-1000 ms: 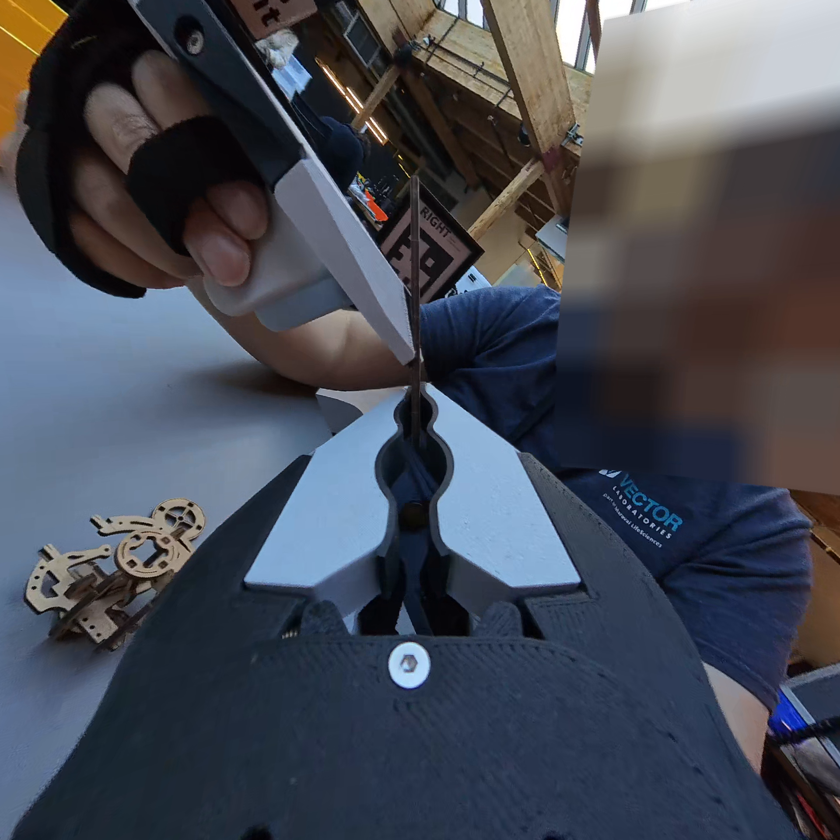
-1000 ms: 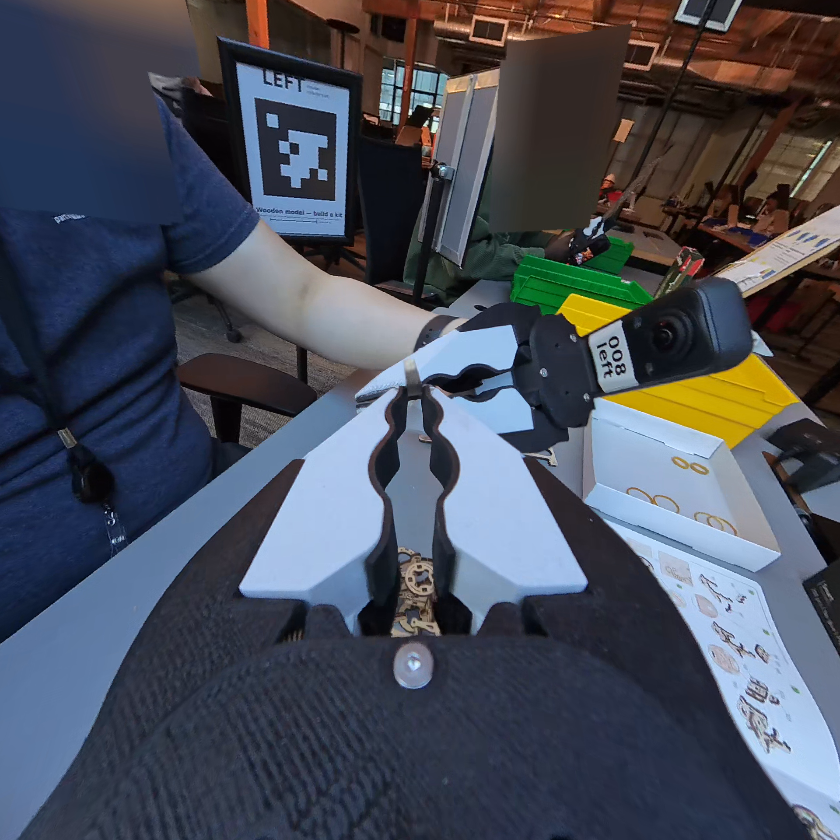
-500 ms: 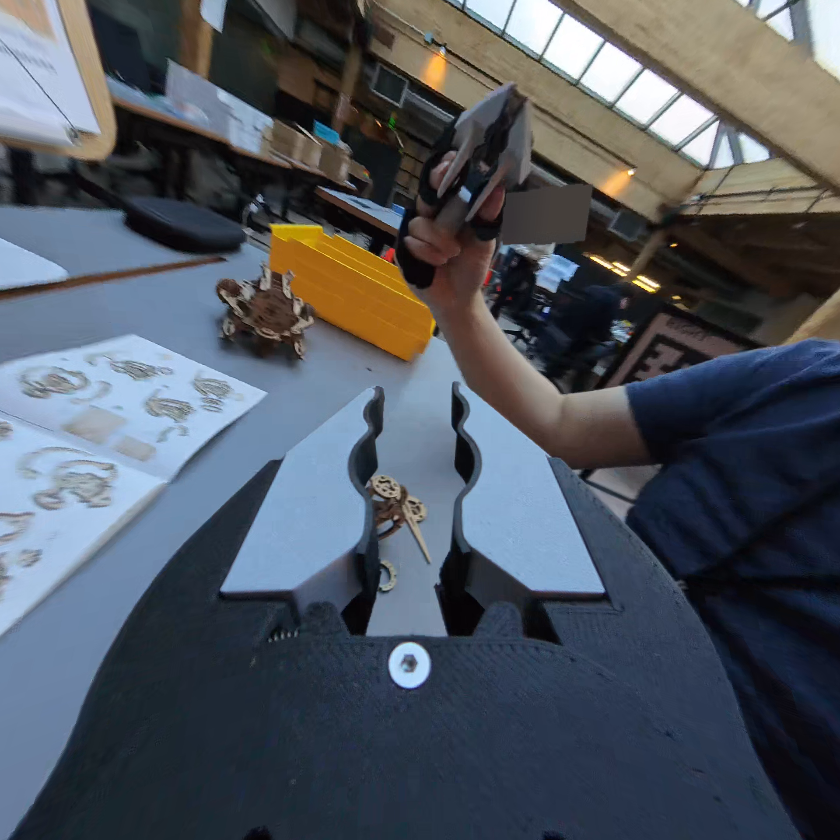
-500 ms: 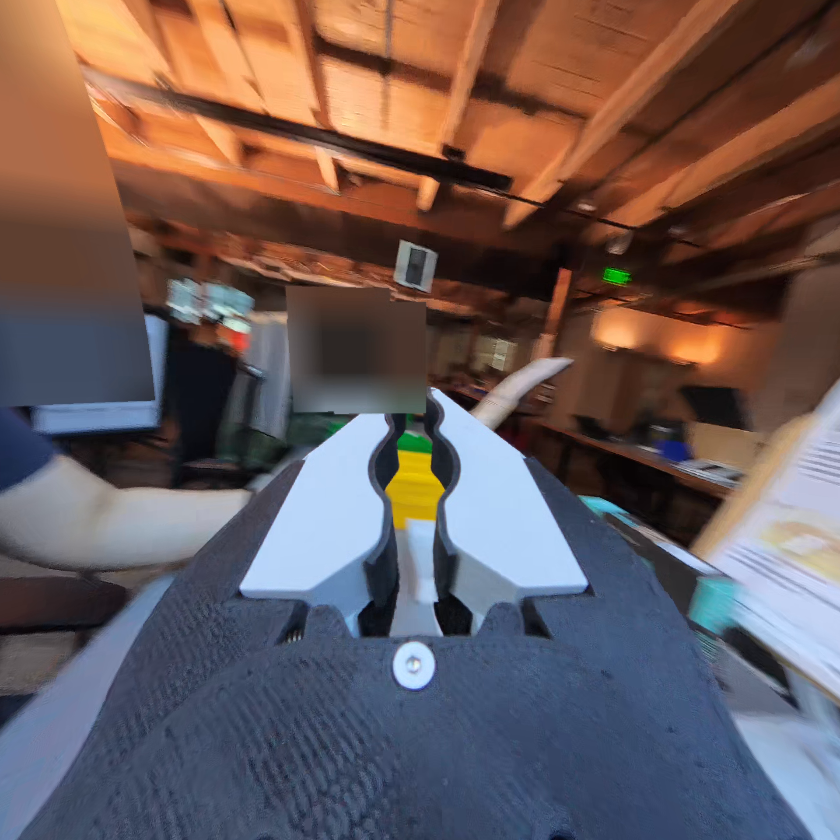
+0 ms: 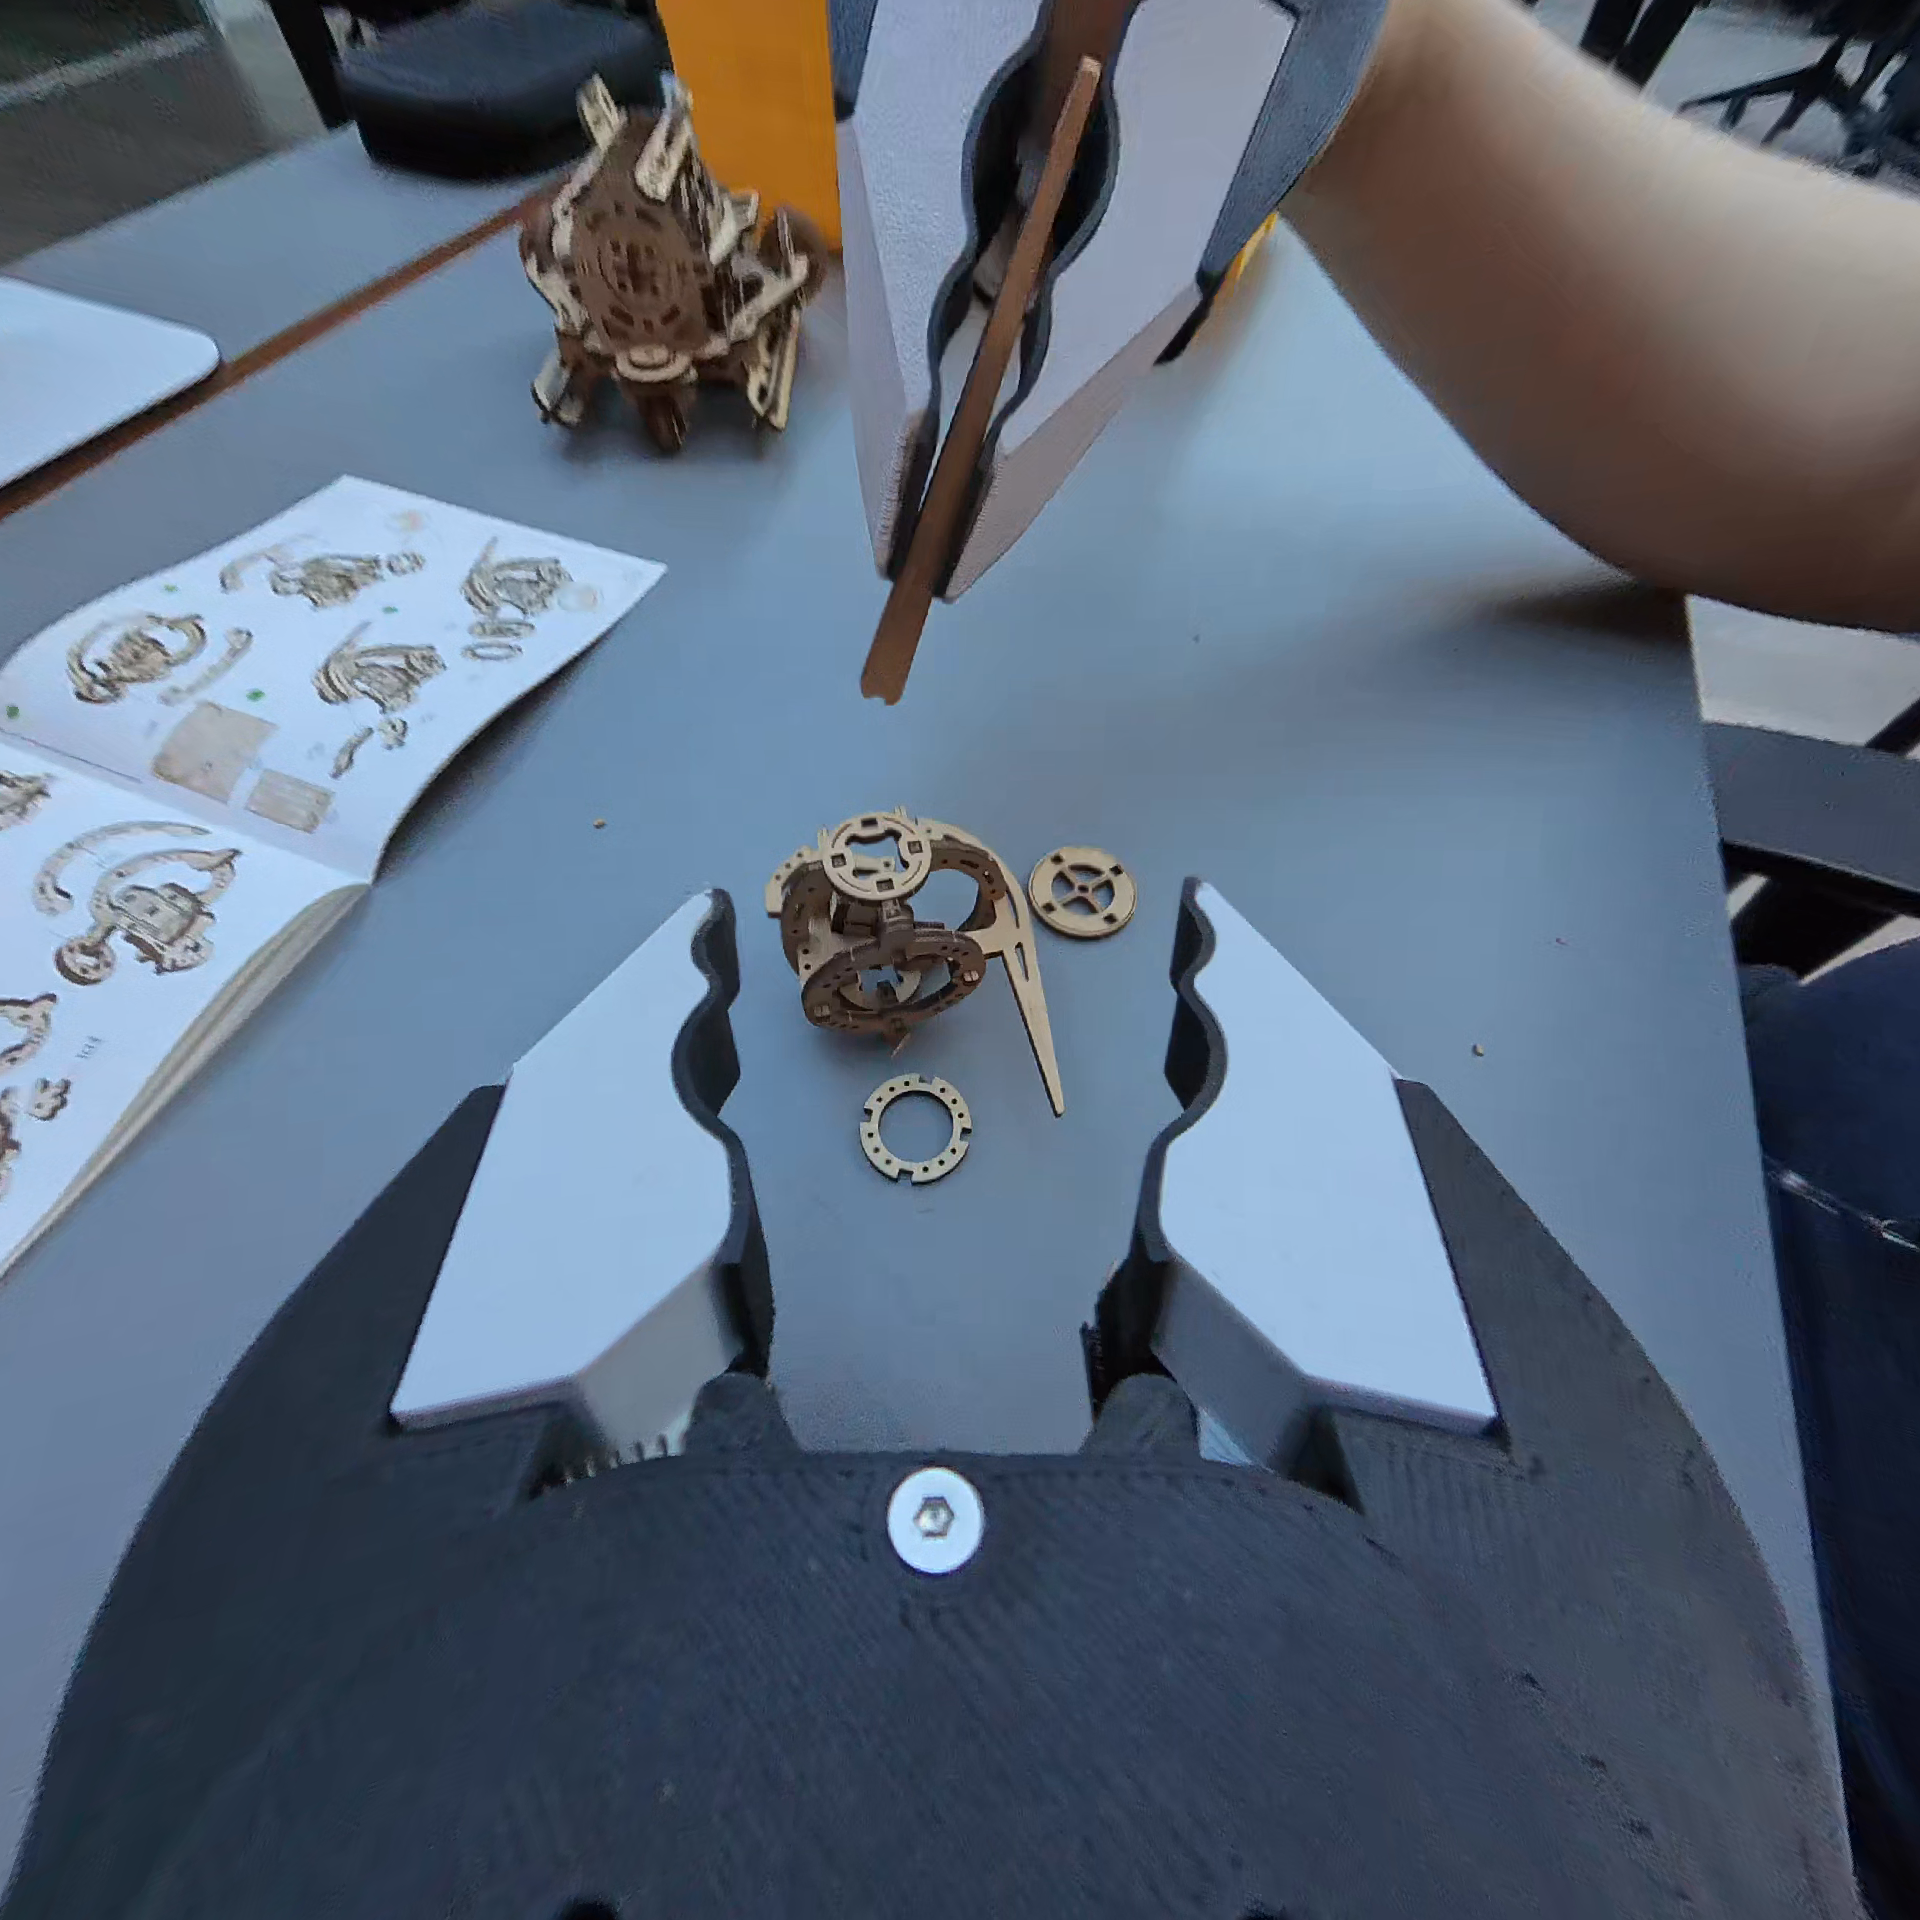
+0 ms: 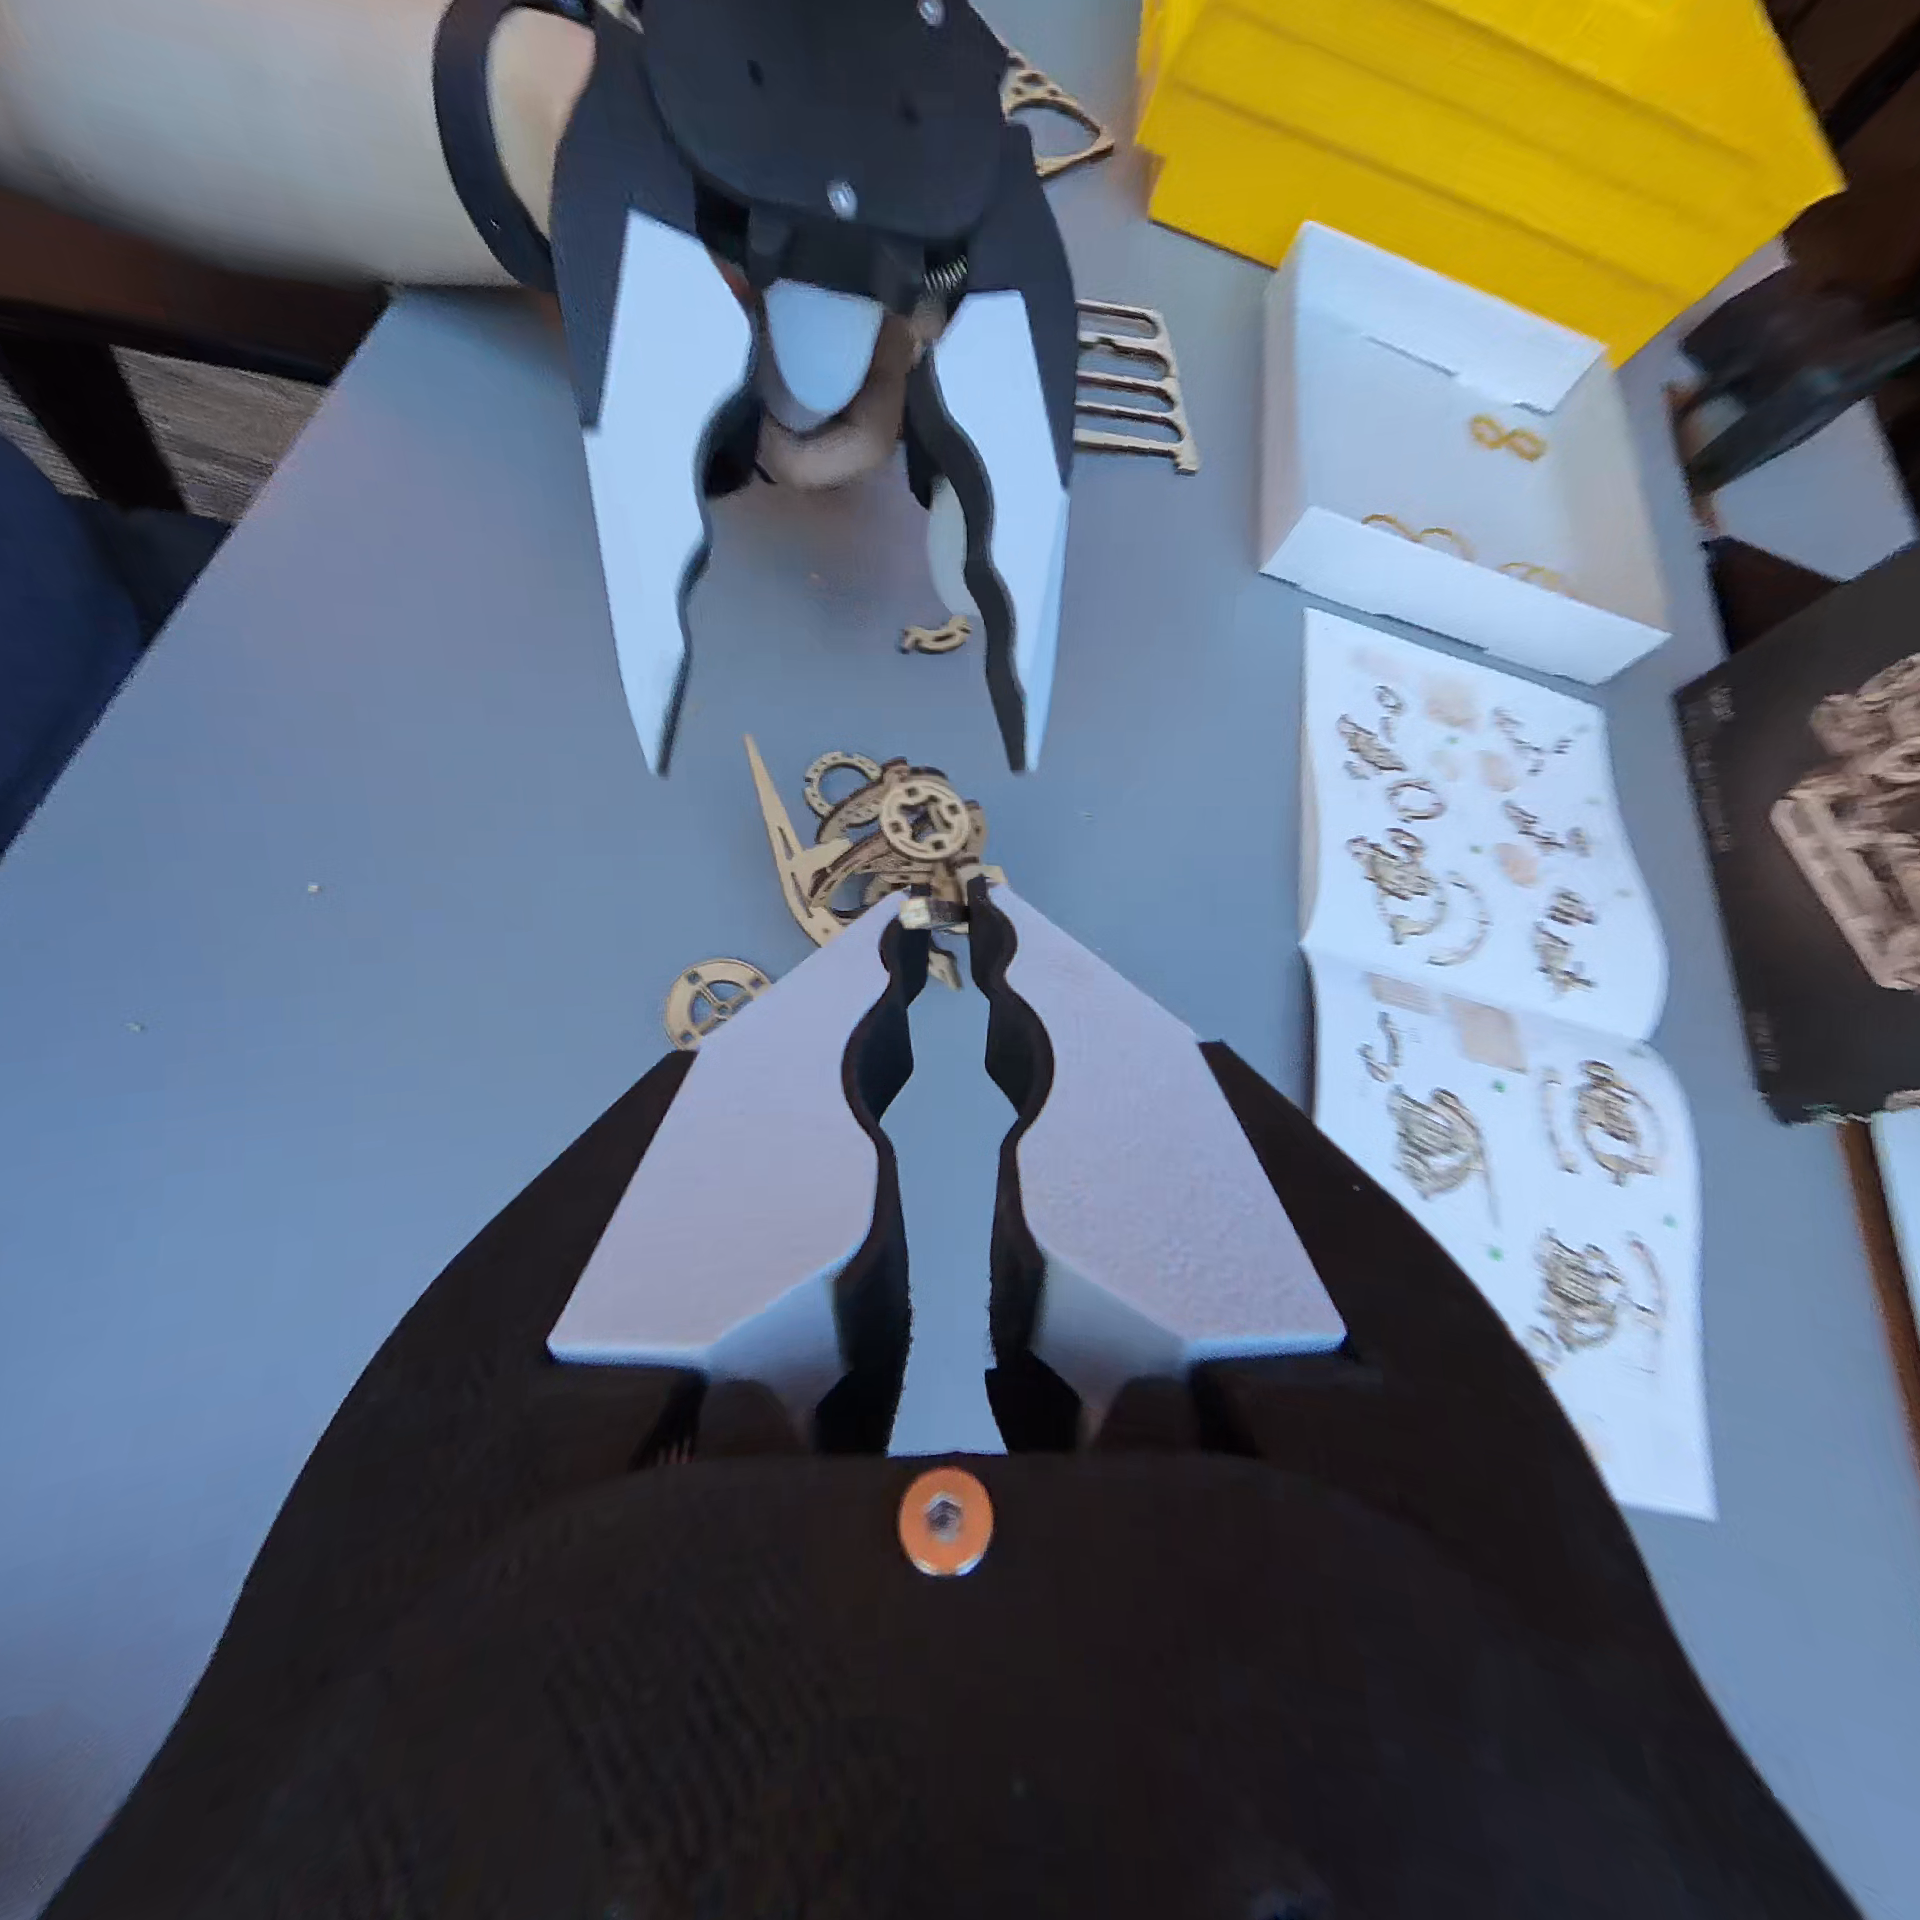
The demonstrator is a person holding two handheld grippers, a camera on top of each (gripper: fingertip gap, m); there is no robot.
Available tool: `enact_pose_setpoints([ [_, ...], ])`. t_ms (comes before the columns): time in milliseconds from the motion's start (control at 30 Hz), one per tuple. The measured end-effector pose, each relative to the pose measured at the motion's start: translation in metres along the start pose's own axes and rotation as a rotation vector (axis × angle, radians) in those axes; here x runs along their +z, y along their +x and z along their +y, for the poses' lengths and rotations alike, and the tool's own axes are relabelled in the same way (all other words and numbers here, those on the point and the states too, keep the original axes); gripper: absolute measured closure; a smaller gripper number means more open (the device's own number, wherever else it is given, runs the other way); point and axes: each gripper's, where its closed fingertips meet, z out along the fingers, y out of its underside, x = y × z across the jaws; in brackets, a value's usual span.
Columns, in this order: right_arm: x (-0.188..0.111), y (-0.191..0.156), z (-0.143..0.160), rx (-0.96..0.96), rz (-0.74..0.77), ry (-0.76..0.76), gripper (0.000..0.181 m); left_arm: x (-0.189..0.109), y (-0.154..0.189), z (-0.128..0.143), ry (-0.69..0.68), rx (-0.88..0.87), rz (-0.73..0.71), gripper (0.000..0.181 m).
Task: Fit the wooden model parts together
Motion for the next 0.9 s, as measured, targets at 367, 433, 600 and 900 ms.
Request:
enact_pose_setpoints([
  [367, 0.033, -0.008, 0.010, 0.100, -0.171, -0.029, 0.176, 0.017, -0.015, 0.020, -0.107, 0.023, -0.056, 0.116],
  [433, 0.038, -0.008, 0.013, 0.101, -0.163, -0.067, 0.176, 0.013, -0.018, 0.017, -0.077, -0.006, -0.046, 0.118],
  [600, 0.042, -0.009, 0.011, 0.087, -0.145, -0.086, 0.176, 0.014, -0.007, 0.013, -0.045, -0.043, 0.027, 0.106],
  [900, 0.034, -0.006, 0.008, 0.079, -0.092, -0.053, 0.176, 0.020, -0.016, 0.027, -0.133, 0.043, -0.065, 0.111],
])
